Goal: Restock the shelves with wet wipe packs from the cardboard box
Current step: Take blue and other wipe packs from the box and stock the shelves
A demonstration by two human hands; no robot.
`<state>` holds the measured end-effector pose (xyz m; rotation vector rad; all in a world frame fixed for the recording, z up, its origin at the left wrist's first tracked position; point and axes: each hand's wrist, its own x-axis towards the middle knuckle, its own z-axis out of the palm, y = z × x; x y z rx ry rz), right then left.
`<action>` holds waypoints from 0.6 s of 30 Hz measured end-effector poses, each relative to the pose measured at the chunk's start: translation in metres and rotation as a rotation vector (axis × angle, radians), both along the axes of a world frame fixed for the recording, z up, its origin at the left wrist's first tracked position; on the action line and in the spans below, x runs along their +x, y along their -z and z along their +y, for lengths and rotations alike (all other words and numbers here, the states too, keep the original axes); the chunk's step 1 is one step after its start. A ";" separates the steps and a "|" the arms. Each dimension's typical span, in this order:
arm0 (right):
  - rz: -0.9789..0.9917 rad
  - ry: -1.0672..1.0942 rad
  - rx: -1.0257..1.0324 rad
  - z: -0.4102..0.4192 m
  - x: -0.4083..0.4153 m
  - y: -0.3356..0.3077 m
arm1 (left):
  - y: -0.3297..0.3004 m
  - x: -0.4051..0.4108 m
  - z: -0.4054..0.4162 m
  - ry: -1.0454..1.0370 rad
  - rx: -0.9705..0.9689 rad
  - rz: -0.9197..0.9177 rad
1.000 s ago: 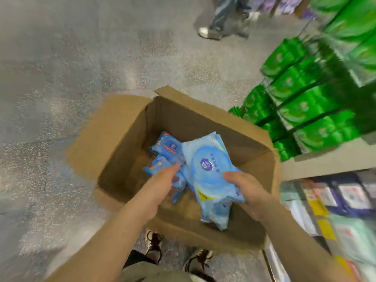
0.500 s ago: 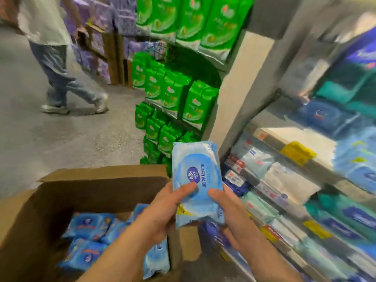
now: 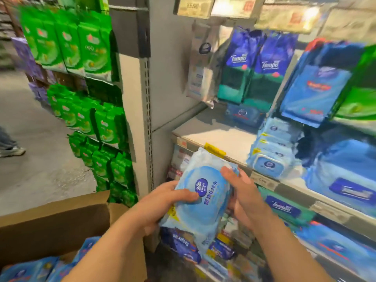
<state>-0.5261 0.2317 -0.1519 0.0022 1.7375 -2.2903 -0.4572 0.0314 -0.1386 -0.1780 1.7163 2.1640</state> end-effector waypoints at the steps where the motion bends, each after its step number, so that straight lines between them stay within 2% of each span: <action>1: -0.005 -0.017 -0.003 0.007 -0.003 -0.004 | -0.005 -0.004 0.005 0.022 -0.016 -0.019; 4: -0.006 0.052 -0.072 0.022 -0.016 -0.008 | -0.004 -0.024 0.010 -0.041 0.038 -0.066; 8: -0.049 0.244 -0.248 0.026 -0.036 -0.014 | 0.012 -0.044 0.019 -0.139 0.413 -0.080; 10: -0.038 0.306 -0.286 0.022 -0.048 -0.016 | 0.019 -0.057 0.027 -0.170 0.484 -0.066; 14: 0.010 0.353 -0.306 0.005 -0.068 -0.017 | 0.008 -0.096 0.034 -0.207 0.276 0.001; 18: 0.105 0.342 -0.155 -0.003 -0.095 -0.027 | -0.007 -0.144 0.010 -0.150 0.197 0.135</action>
